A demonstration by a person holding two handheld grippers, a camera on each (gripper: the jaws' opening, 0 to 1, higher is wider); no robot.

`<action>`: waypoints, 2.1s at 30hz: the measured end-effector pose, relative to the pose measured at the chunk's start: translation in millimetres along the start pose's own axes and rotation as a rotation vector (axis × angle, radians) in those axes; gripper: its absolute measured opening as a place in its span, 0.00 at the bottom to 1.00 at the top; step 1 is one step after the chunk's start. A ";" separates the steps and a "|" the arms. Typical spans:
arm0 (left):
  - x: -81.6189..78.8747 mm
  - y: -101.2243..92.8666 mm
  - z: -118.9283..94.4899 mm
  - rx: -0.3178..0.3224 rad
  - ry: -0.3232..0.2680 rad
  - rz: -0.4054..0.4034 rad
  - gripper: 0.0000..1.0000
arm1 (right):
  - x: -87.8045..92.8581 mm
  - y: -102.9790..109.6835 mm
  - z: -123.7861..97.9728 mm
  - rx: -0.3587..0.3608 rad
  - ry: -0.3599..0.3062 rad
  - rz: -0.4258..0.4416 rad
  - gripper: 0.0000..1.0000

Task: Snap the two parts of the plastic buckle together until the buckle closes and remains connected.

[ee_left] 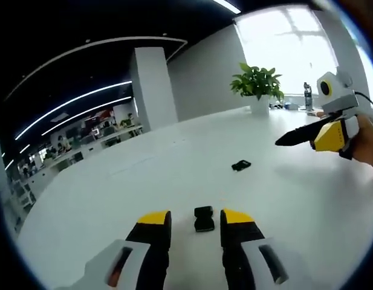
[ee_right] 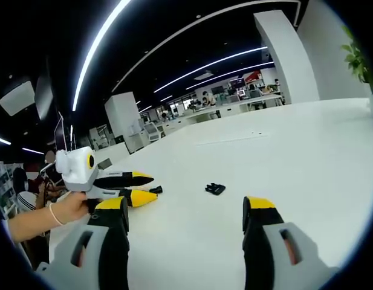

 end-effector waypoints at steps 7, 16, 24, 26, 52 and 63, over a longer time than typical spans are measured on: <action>2.0 1.4 4.3 0.002 0.024 -0.081 0.28 | -0.5 -0.8 0.2 -0.001 -0.001 0.003 0.77; 3.6 2.5 3.8 0.008 0.042 -0.143 0.19 | 0.5 0.6 -0.3 0.000 -0.001 0.005 0.77; 4.0 3.2 2.8 0.020 0.051 -0.166 0.12 | 0.6 2.0 -0.3 -0.002 -0.001 0.006 0.77; 4.6 3.2 0.7 0.030 0.051 -0.170 0.12 | 0.5 2.4 -0.5 -0.003 -0.002 0.006 0.77; 11.8 -16.9 -48.5 0.357 -0.088 0.017 0.12 | 3.5 -5.1 0.9 0.015 0.020 0.007 0.77; 10.2 -15.6 -64.8 0.487 -0.116 -0.001 0.12 | 2.7 -6.2 -2.2 0.018 0.009 0.008 0.77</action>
Point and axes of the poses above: the point that each gripper's makers call its tool centre point, and the gripper's own axes: z roughly forward along the fingers, y roughly to its left, x roughly out of its underside, the point moved 7 cm from there along -z, roughly backward along the fingers, and after that the axes turned 3 degrees about -x, right-handed, at the moved point
